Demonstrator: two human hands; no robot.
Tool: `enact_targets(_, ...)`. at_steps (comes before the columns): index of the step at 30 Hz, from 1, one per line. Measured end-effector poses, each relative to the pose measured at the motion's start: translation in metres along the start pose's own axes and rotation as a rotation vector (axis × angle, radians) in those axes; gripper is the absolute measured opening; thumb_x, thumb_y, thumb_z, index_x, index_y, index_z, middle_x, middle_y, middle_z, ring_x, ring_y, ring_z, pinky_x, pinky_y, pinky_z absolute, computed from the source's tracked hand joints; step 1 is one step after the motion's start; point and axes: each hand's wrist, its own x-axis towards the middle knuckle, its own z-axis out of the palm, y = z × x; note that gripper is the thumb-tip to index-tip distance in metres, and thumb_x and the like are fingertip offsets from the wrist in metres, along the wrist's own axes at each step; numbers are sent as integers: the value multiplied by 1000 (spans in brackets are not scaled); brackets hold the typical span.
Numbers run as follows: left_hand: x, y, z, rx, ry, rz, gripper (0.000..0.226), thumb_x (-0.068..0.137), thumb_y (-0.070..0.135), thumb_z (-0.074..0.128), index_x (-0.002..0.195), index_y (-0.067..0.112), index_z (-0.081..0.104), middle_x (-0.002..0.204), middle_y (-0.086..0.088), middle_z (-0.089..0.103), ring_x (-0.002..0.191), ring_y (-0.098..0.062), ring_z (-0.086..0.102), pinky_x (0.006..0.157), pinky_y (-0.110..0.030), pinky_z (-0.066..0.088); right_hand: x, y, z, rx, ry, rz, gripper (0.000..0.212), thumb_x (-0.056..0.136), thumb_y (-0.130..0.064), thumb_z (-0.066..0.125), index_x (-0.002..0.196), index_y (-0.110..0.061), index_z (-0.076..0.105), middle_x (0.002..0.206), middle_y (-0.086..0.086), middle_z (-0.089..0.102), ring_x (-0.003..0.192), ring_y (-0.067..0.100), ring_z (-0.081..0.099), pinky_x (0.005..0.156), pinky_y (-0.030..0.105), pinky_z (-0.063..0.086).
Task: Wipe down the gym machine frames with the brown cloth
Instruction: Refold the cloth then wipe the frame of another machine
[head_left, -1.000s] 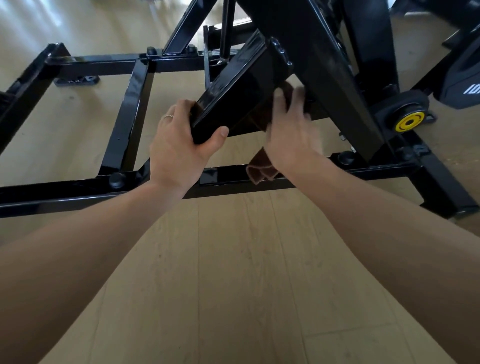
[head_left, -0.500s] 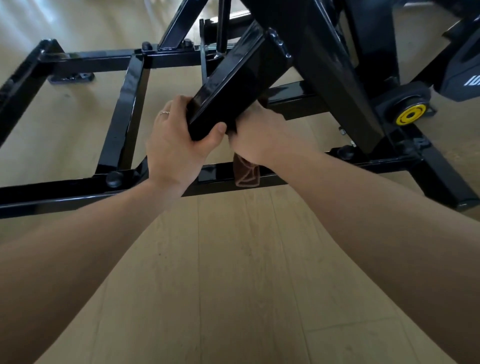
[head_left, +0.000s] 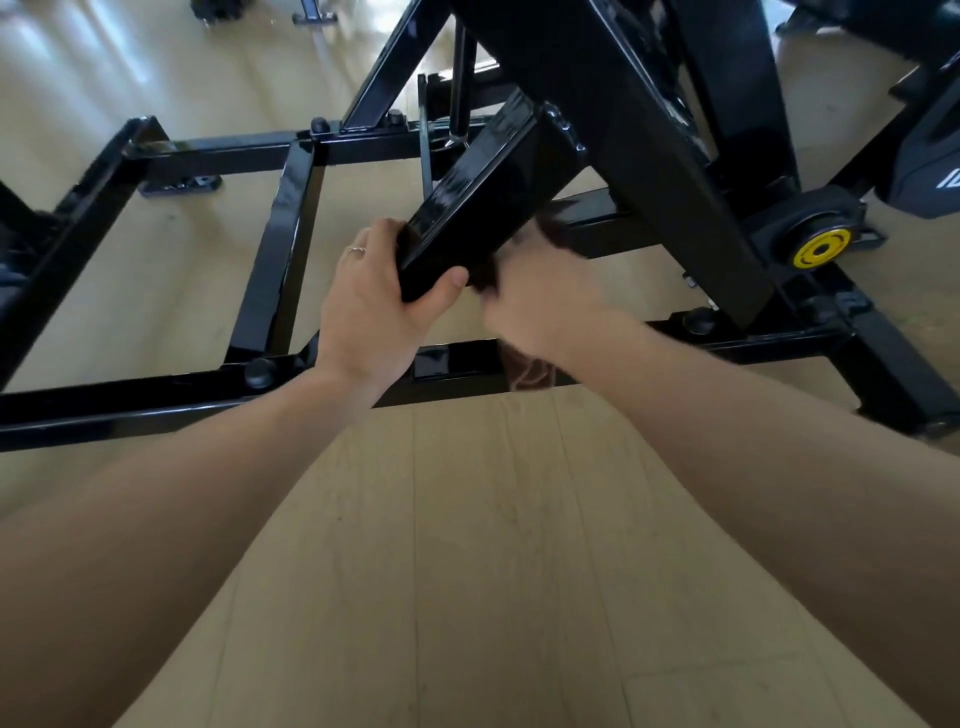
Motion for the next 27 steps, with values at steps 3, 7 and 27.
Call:
enact_targets(3,2,0,-3,-6,-38,14,61,87,67,56,124,19,49,112,3,59,107,-19,57,80,-30,51,-11,-22,16,59,-47,-80,53,96,-29,57,146,-16,46,140,9,49,76,17,46,54,25,28)
enact_targets(7,0,2,-7,-18,-111,7,57,93,58,60,132,21,45,120,3,58,111,-15,57,88,-31,53,-25,-13,10,17,-27,-105,53,93,-27,61,144,-18,48,145,6,44,82,25,57,59,29,37)
enact_targets(27,-97,-28,-134,-928,-234,-1055,70,86,75,56,119,15,75,117,-14,74,104,-31,74,76,-43,61,-79,-163,5,1176,-410,-106,76,88,-17,77,154,-27,41,142,-5,50,128,15,53,108,39,50)
